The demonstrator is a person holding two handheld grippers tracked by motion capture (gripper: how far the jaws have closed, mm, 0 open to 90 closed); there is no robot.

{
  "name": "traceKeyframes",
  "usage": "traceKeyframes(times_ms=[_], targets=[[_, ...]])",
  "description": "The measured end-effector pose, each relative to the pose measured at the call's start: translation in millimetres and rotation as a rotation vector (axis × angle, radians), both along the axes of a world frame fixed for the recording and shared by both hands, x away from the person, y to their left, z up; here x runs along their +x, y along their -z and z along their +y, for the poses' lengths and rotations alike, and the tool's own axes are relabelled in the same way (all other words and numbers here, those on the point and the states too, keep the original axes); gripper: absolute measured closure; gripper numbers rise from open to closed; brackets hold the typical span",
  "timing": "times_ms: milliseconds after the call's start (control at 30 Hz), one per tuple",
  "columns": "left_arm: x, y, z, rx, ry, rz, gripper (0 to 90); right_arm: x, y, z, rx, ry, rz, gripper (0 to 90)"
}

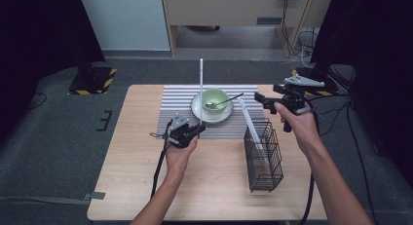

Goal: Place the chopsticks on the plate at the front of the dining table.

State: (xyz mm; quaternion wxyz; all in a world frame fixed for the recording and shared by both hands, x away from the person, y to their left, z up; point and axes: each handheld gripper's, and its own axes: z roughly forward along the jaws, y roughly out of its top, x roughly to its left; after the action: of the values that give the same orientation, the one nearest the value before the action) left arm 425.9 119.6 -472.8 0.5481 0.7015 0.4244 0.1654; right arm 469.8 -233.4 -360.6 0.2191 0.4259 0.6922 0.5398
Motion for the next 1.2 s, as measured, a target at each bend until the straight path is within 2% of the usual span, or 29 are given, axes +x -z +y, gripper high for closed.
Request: traceKeyframes(times_ms=[67,100,167,233,333,467,500,533,633,733,967,1167,1200], targets=[[2.0,0.9,0.0,0.005,-0.007,0.004,86.4,-0.3,6.9,-13.1,-0.002,0.027,0.007,10.0],[2.7,1.0,-0.1,0.008,-0.012,0.004,86.3,-0.7,13.1,-26.5,0.001,0.054,0.014,10.0],[3.5,0.2,-0.5,0.011,-0.02,0.003,86.4,-1.3,16.1,-33.0,0.004,0.066,0.016,10.0],[4.5,-2.2,-1.6,0.022,-0.028,0.003,86.4,-4.1,25.6,-50.6,-0.023,0.108,0.011,12.6],[5.7,-4.5,-2.5,0.03,-0.036,-0.001,86.4,-6.5,33.7,-61.2,-0.035,0.133,0.018,13.1],[8.6,-9.4,-3.5,0.045,-0.052,-0.009,86.4,-10.4,52.5,-80.9,-0.031,0.176,0.04,13.4],[9.6,-12.1,-4.1,0.05,-0.057,-0.016,86.4,-12.4,61.9,-88.4,-0.039,0.194,0.046,13.5],[9.6,-12.1,-4.1,0.05,-0.057,-0.016,86.4,-12.4,61.9,-88.4,-0.039,0.194,0.046,13.5],[10.8,-14.6,-4.8,0.055,-0.069,-0.024,86.4,-15.9,76.0,-97.6,-0.05,0.22,0.059,13.7],[13.3,-14.9,-4.8,0.042,-0.104,-0.016,86.4,-19.7,92.6,-104.0,-0.039,0.244,0.07,13.7],[16.7,-14.5,-4.4,0.042,-0.153,-0.019,86.4,-22.3,116.0,-99.3,-0.049,0.264,0.11,12.9],[22.0,-10.8,-1.8,0.049,-0.193,-0.02,86.4,-27.4,144.6,-89.4,-0.109,0.308,0.165,12.7],[22.9,-10.1,-1.1,0.048,-0.199,-0.019,86.4,-27.4,153.5,-88.2,-0.133,0.325,0.188,13.1]])
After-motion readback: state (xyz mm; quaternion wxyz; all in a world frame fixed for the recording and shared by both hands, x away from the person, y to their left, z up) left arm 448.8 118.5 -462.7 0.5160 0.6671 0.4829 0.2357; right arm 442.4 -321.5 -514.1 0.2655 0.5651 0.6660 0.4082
